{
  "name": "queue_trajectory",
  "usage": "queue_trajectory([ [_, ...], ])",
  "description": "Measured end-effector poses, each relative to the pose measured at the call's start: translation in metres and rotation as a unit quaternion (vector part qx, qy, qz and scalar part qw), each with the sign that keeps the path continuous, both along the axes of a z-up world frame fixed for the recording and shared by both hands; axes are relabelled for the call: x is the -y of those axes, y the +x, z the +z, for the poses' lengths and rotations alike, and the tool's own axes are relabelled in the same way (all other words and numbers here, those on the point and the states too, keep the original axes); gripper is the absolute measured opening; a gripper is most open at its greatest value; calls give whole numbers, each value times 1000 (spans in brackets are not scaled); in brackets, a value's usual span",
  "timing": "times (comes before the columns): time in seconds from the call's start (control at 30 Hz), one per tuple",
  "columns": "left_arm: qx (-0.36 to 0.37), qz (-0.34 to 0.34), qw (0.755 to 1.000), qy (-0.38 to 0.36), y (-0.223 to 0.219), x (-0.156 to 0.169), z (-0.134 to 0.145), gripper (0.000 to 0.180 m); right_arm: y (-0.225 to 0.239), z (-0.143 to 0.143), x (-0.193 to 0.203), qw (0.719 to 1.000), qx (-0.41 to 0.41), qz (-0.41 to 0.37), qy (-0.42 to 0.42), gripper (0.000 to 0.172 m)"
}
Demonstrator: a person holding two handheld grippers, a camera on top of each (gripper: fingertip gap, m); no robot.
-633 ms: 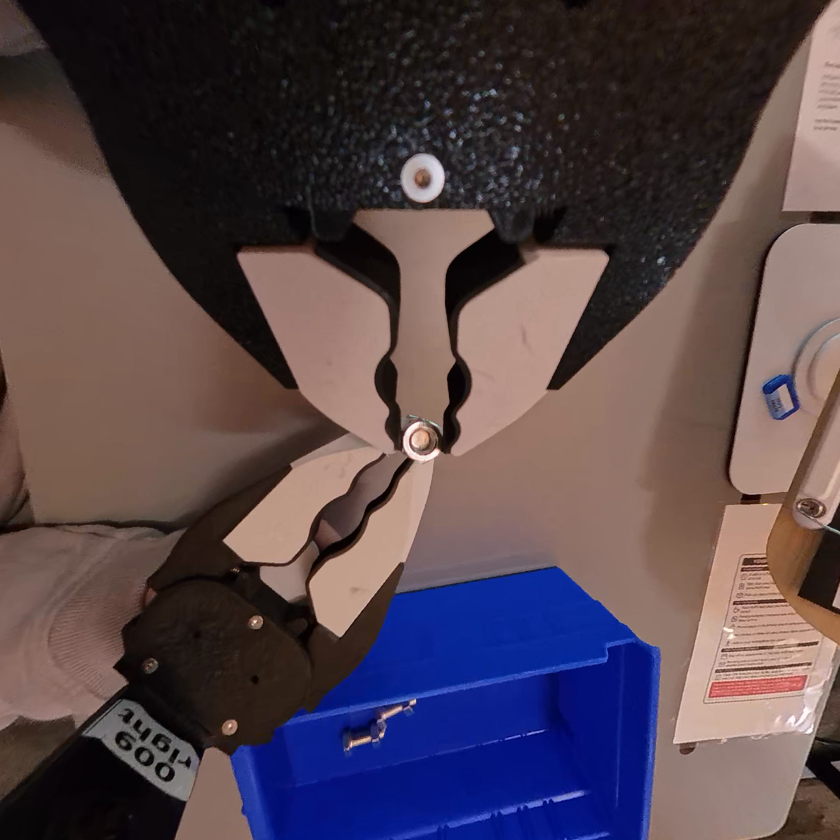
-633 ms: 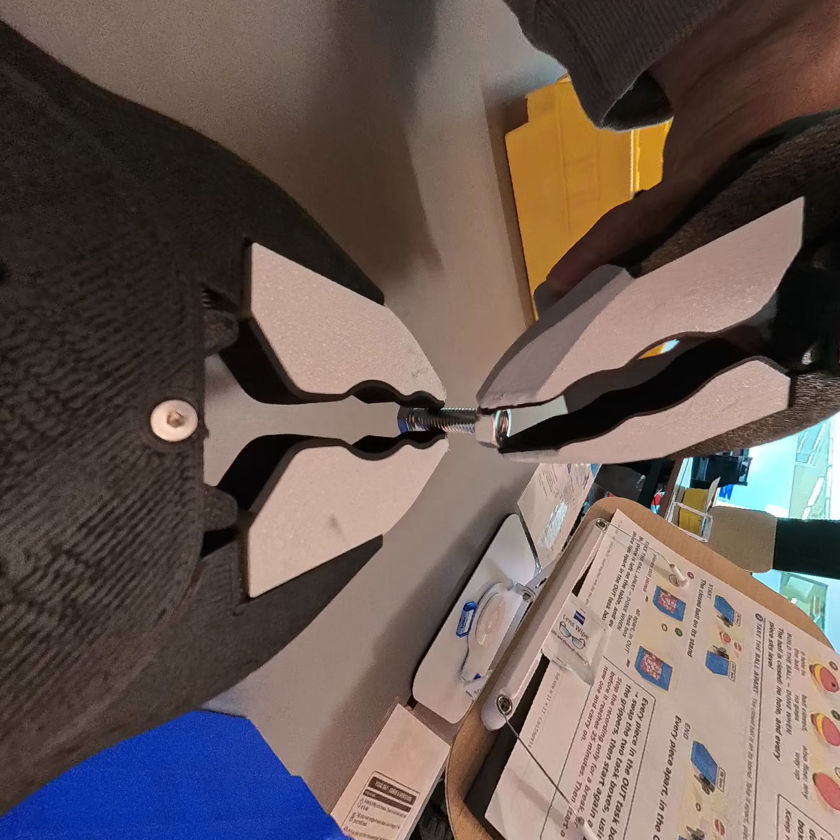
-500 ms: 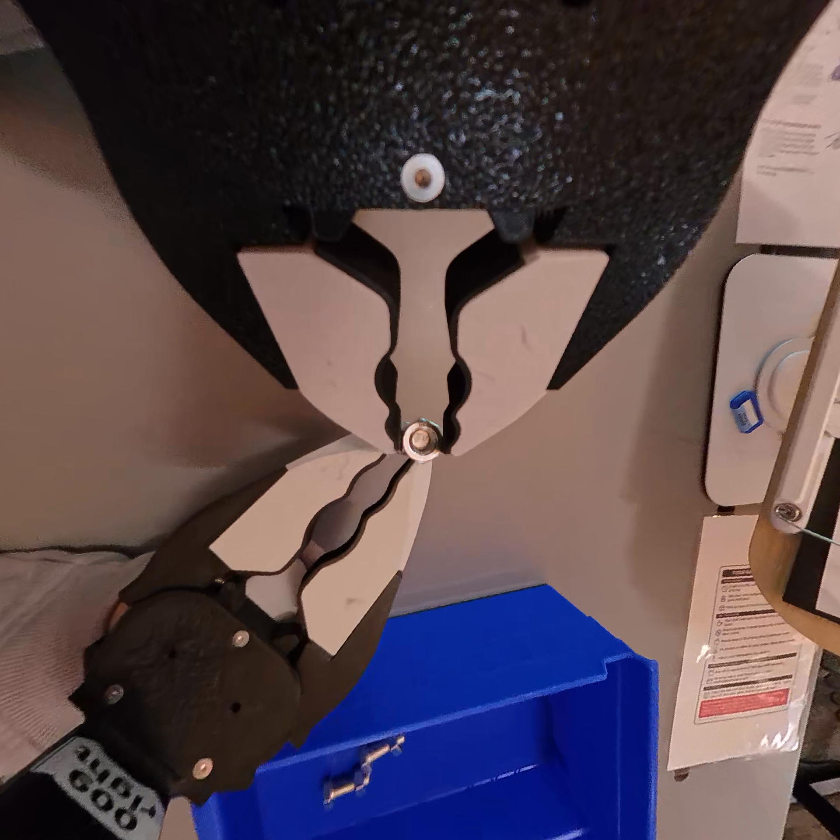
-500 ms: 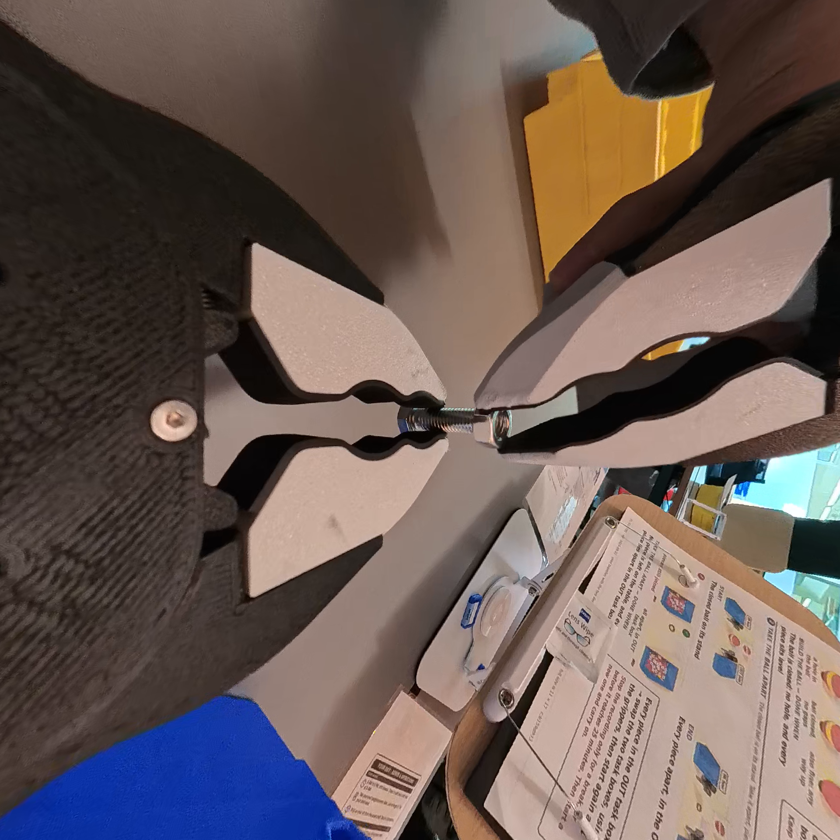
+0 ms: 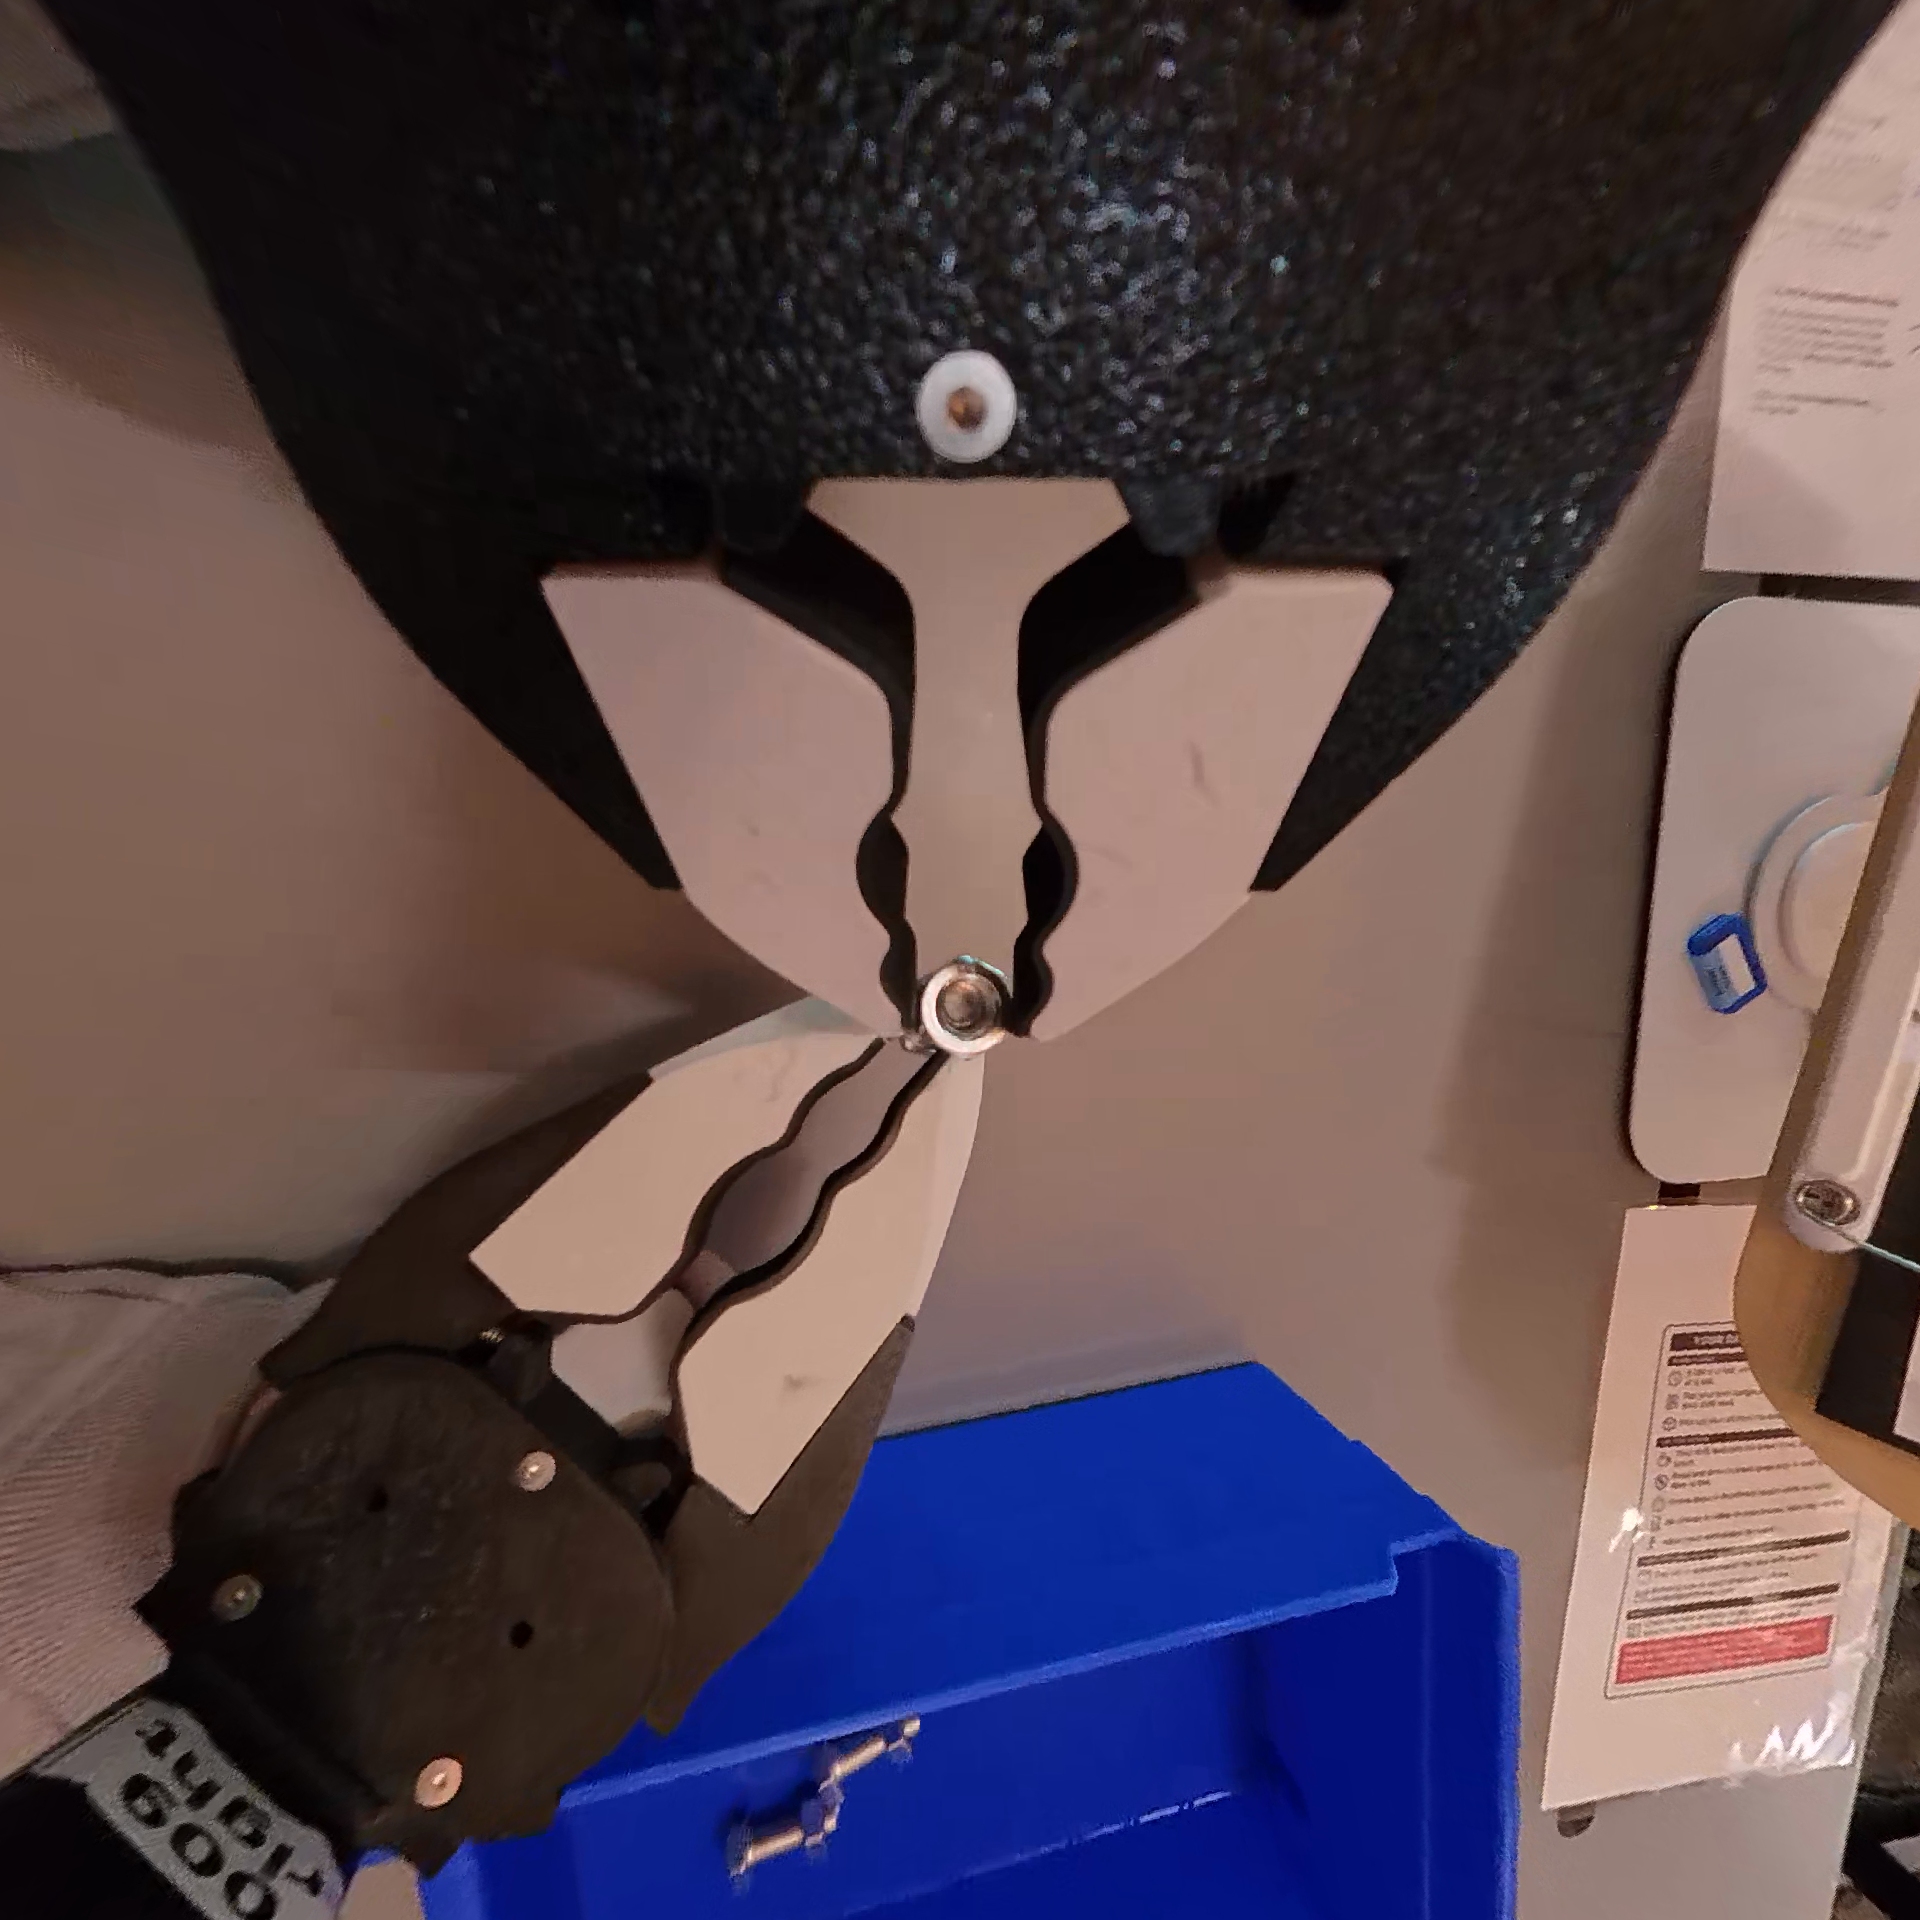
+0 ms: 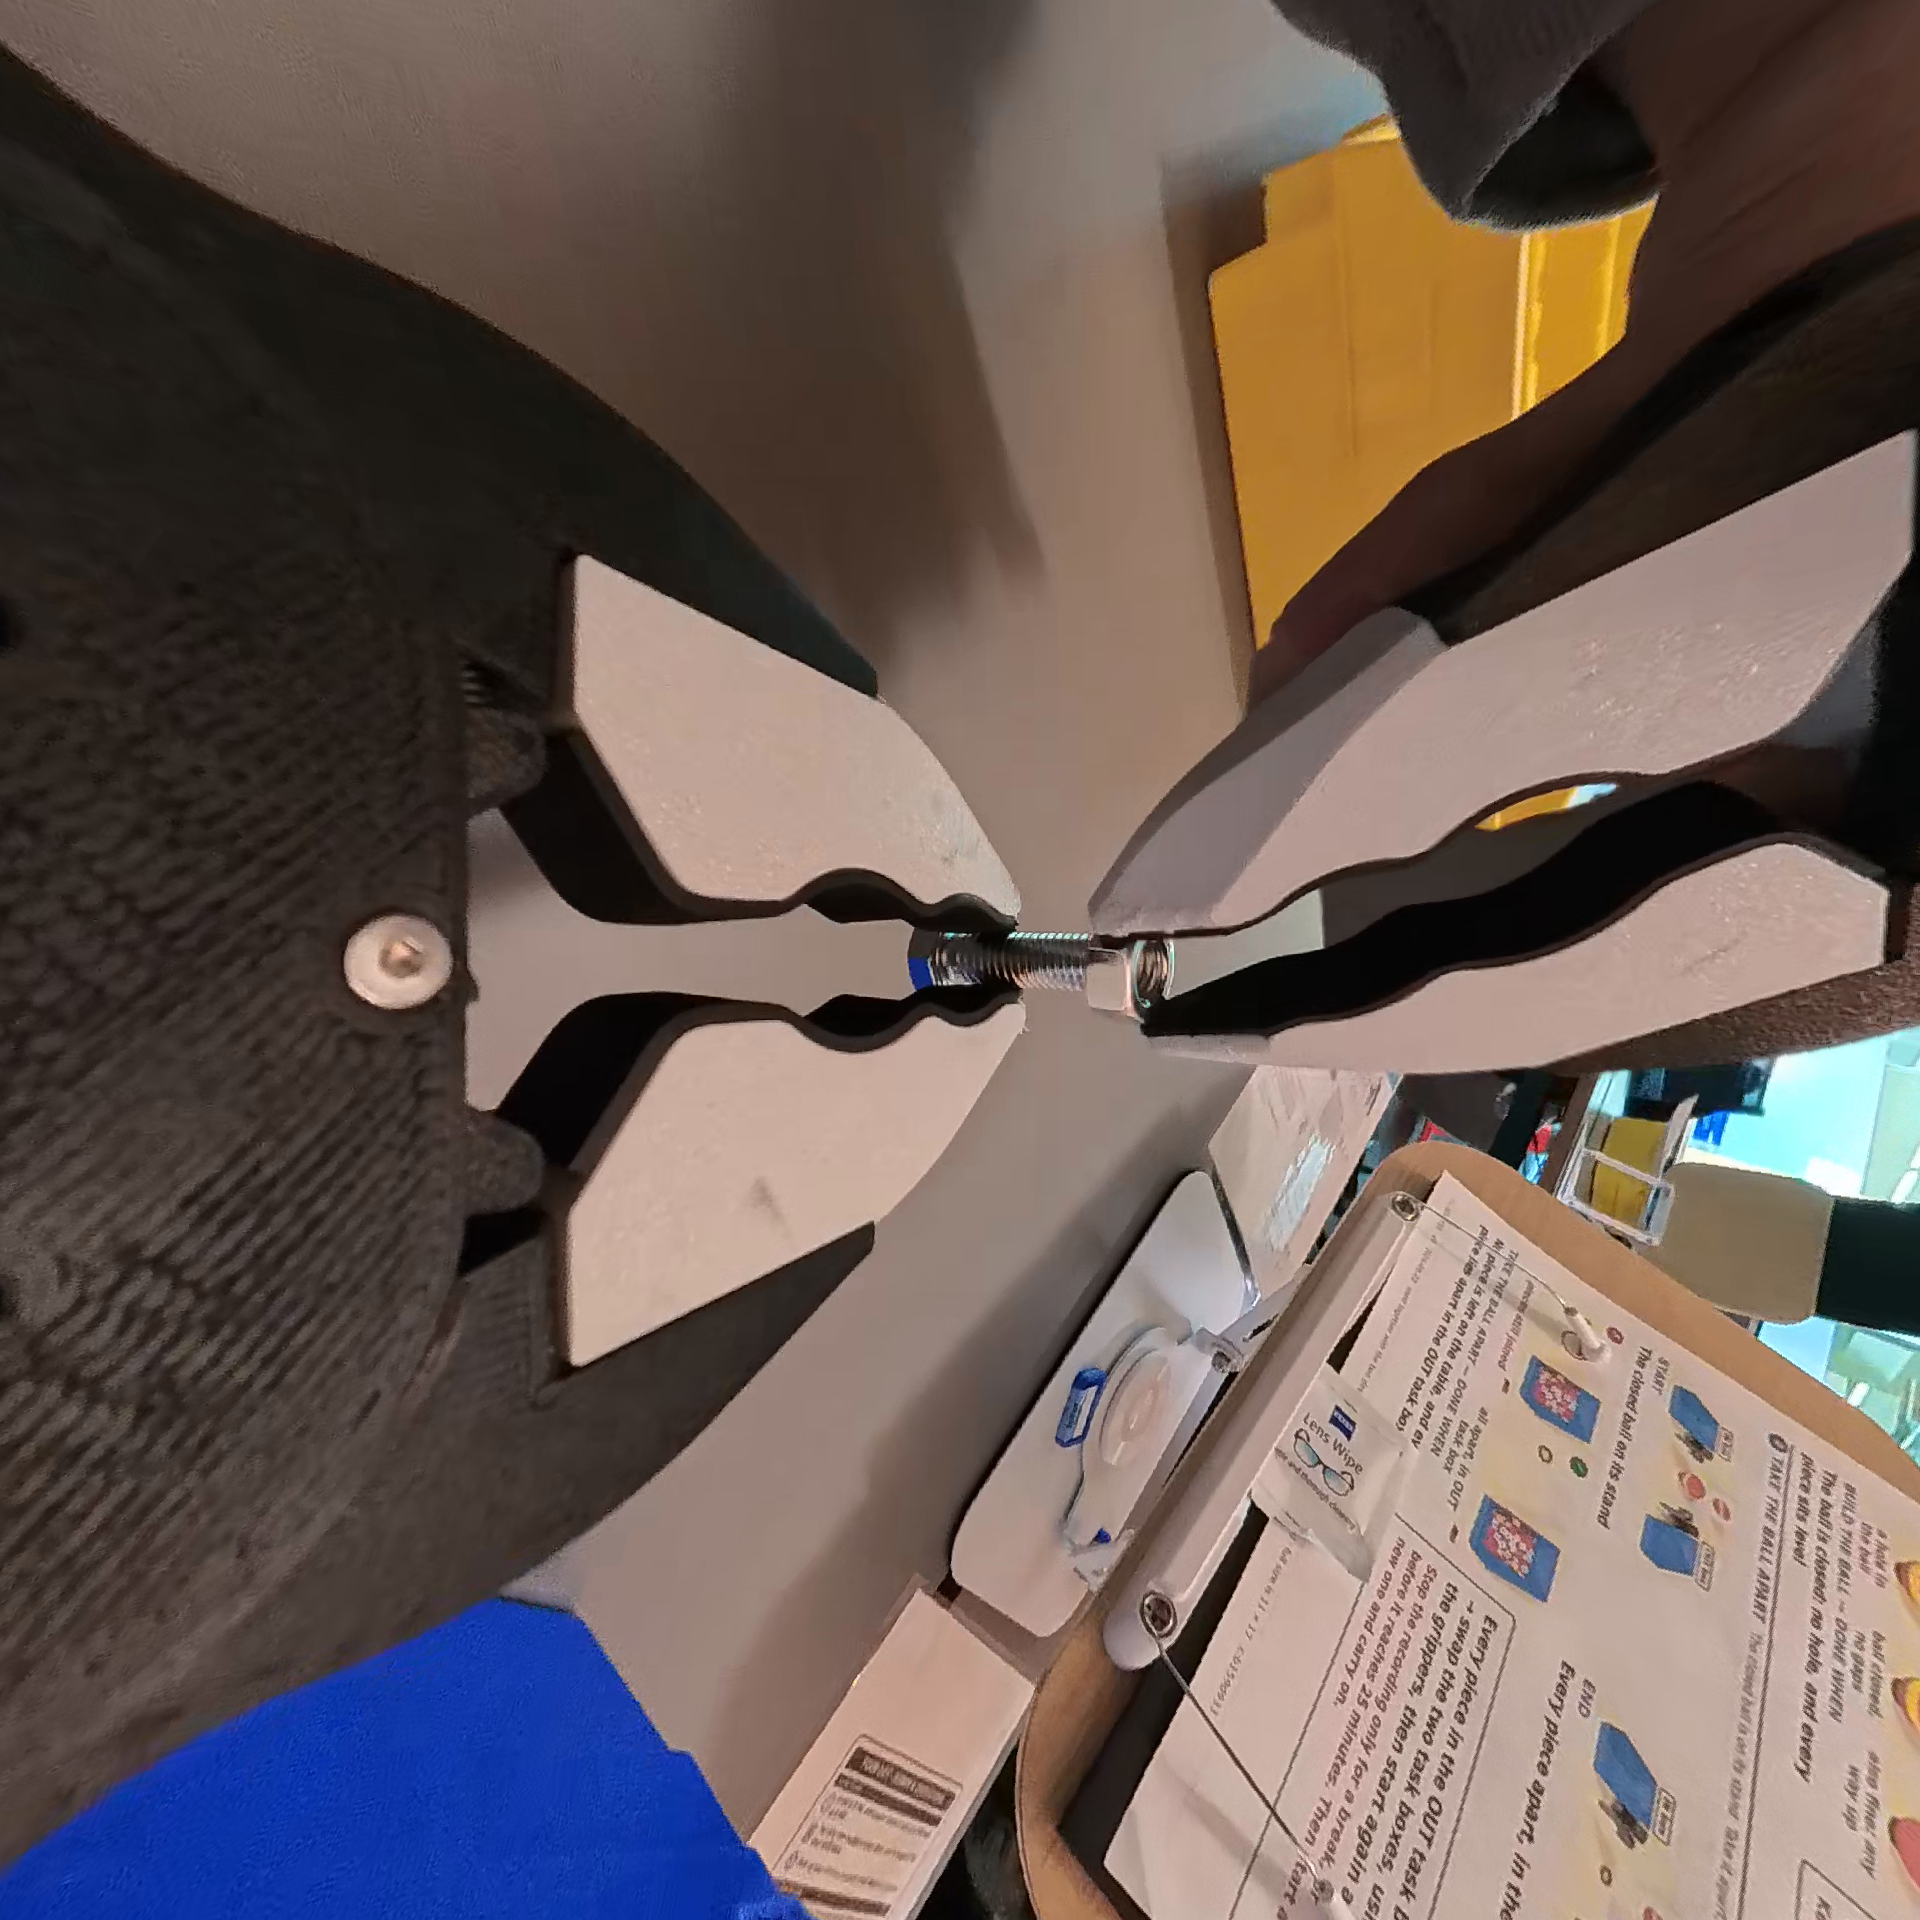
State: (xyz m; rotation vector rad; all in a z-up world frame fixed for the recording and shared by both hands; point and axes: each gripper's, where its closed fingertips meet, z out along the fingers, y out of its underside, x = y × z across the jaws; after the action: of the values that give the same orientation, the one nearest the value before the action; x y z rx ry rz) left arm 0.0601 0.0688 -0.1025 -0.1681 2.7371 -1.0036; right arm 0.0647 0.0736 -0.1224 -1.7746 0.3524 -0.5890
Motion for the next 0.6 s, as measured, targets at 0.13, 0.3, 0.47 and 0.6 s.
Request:
queue_trajectory([
  [0.13,-13,-5,1000,-24,-1,1,3,16,-2,3,-1,1000,-16,10,26,9],
  [0.3,-15,-6,1000,-21,-1,2,1,17,-2,5,0,999,-20,11,36,9],
  [0.47,-14,-8,1000,-17,-1,3,-1,18,-1,6,0,999,-26,11,44,9],
  [0.6,-12,-9,1000,-23,-1,4,0,18,-2,8,1,998,-37,18,57,9],
])
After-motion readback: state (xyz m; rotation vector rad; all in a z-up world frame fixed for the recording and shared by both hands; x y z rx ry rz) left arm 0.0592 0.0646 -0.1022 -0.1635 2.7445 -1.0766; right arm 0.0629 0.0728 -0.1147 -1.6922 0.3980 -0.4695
